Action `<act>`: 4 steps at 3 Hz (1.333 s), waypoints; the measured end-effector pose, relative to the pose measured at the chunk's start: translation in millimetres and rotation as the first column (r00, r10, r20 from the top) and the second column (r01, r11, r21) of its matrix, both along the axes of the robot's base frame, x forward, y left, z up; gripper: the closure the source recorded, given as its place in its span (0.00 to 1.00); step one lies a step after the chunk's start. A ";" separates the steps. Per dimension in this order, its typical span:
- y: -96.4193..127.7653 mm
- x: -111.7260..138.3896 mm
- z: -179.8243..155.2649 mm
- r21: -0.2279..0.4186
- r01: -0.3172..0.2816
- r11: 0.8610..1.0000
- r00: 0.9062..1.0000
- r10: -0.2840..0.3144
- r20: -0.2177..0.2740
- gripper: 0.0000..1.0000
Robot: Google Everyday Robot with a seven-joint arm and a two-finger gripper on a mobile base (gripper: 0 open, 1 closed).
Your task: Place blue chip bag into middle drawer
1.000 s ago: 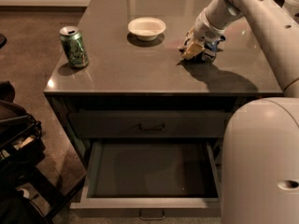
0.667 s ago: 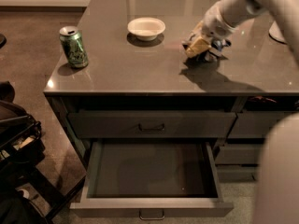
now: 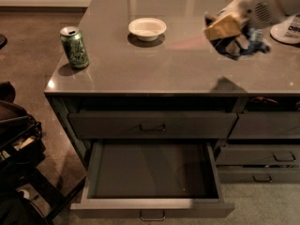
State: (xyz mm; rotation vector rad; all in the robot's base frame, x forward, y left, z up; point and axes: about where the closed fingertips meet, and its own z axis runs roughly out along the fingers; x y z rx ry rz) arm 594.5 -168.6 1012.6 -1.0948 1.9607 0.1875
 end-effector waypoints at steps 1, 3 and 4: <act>4.2 -61.4 1.5 0.119 0.154 0.981 0.986 -0.146 -0.075 1.00; 4.1 -128.5 -103.1 0.142 0.309 0.941 0.915 -0.253 -0.313 1.00; 8.8 -129.4 -98.2 0.147 0.298 0.943 0.924 -0.247 -0.291 1.00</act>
Offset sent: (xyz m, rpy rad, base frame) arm -0.1907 0.0171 -0.2418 0.2417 0.5953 -0.4022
